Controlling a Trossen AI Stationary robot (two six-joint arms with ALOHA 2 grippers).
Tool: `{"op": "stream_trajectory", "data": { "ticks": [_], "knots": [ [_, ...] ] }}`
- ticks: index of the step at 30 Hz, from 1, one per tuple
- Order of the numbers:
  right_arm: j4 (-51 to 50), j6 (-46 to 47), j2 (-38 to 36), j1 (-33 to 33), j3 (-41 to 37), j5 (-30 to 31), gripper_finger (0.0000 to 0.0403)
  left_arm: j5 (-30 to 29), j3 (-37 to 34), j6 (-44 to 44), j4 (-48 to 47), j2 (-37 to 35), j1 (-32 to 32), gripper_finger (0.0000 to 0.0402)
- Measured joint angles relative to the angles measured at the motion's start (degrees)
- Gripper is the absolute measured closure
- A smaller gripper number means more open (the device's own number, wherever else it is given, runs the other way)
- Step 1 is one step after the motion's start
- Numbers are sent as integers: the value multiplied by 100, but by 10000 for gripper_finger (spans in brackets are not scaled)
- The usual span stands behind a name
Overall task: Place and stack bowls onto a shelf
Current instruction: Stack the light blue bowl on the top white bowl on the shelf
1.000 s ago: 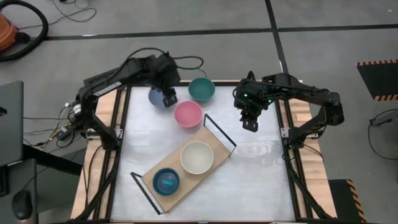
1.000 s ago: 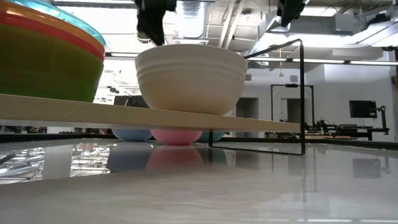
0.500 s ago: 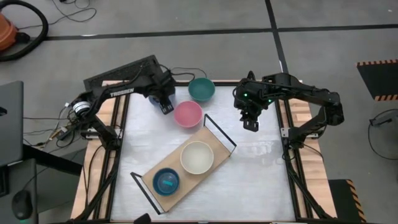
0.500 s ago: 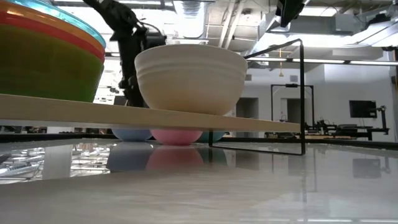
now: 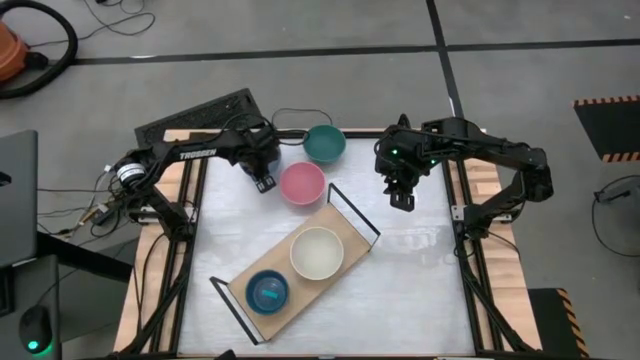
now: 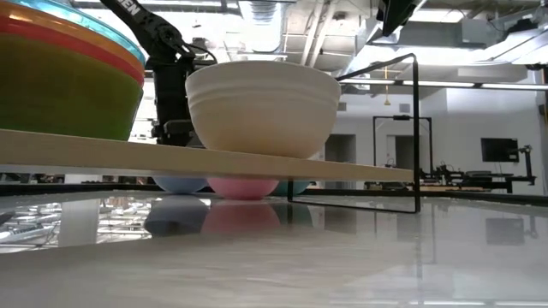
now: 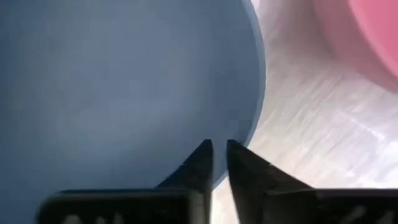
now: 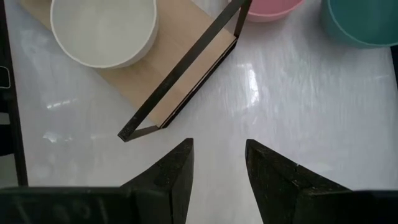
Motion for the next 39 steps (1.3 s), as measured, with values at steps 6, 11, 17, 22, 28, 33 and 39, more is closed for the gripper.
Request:
{"op": "stream_trajectory", "data": {
  "ticks": [6, 11, 17, 22, 28, 33, 39],
  "knots": [
    [0, 61, 0, 0, 0, 0, 232, 528, 0, -1, -14, -418, -54, 390],
    [54, 61, 0, 0, 0, -2, 232, 779, 2, 164, -18, -929, -42, 329],
    [178, 57, 0, 0, 0, -2, 232, 1012, 4, 341, -242, -939, -146, 230],
    [271, 41, 0, 0, 0, -3, 232, 529, 4, 407, -202, -388, -402, 188],
    [275, 87, 0, 0, 0, -4, 232, 247, 3, 455, -182, 398, -355, 214],
    [273, 128, 0, 0, 0, -4, 232, 367, 19, 234, -321, 584, -351, 351],
    [273, 151, 0, 0, 0, -7, 232, 44, -1, -248, -508, 49, -522, 399]
  ]
}}
